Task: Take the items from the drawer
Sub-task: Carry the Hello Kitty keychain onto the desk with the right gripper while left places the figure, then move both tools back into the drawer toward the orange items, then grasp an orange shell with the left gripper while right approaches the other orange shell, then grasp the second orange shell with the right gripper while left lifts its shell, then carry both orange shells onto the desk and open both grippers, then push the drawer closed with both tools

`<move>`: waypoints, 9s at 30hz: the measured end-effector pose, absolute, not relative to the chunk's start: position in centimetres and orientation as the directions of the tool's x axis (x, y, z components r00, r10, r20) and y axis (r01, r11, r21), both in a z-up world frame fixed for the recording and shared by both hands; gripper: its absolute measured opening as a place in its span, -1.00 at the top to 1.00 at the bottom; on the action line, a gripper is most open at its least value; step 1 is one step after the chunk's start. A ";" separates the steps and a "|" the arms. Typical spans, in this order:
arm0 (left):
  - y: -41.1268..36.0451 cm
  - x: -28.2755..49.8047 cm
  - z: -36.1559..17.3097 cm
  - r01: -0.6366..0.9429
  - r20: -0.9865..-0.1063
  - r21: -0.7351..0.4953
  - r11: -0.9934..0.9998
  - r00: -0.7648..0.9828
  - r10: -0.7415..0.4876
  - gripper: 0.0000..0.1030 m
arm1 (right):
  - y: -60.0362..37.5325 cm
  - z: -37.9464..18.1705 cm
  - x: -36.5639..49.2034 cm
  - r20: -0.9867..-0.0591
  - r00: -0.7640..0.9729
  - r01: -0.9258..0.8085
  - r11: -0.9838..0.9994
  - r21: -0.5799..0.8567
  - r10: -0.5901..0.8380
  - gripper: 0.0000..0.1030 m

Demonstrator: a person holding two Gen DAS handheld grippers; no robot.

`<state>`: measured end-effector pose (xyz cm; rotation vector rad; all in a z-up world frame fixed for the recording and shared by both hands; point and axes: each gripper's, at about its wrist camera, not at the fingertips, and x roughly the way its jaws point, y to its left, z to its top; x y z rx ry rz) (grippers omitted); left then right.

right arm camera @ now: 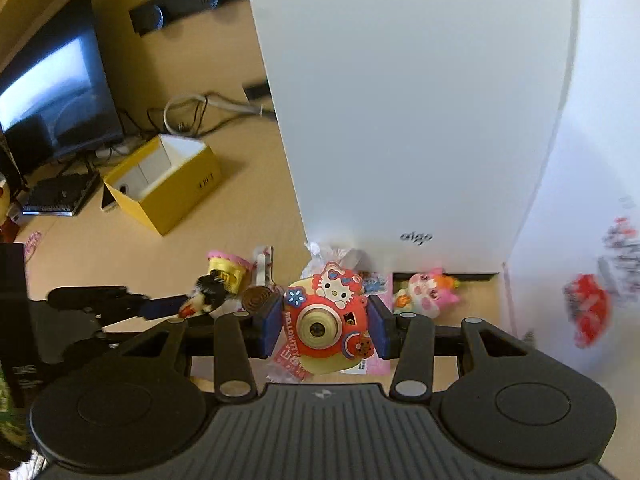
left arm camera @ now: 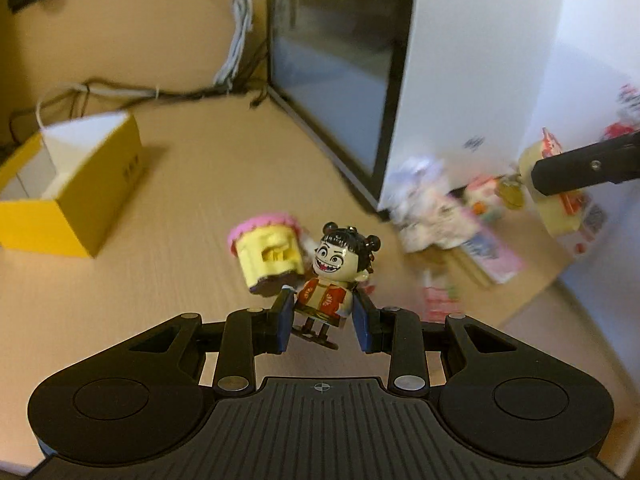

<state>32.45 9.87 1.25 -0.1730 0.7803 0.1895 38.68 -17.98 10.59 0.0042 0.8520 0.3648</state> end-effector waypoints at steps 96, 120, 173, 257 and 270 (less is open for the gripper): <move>3.9 20.7 -8.3 -0.261 -0.807 -0.403 0.877 0.554 -0.206 0.81 | -19.5 -10.2 32.6 -0.994 -0.077 -0.279 0.958 -0.058 -0.082 0.25; 5.8 19.1 -10.2 -0.275 -0.817 -0.427 0.861 0.526 -0.237 0.81 | -12.3 -9.6 34.2 -0.989 0.062 -0.474 0.876 0.092 0.137 -0.38; 2.8 17.9 -2.0 0.045 -0.807 -0.232 0.972 0.550 -0.218 0.81 | -16.8 -0.9 24.1 -0.873 0.404 -0.349 0.928 0.130 0.274 -0.05; 2.1 -1.4 -2.5 -0.137 -0.641 -0.184 0.973 0.768 -0.013 0.59 | -18.4 -0.3 4.6 -0.668 0.704 -0.307 0.951 0.022 0.242 -0.36; -2.5 -1.0 -7.9 -0.206 -0.583 -0.081 0.975 0.803 0.121 0.60 | -21.1 -8.0 4.3 -0.560 0.820 -0.232 0.963 -0.134 0.120 -0.42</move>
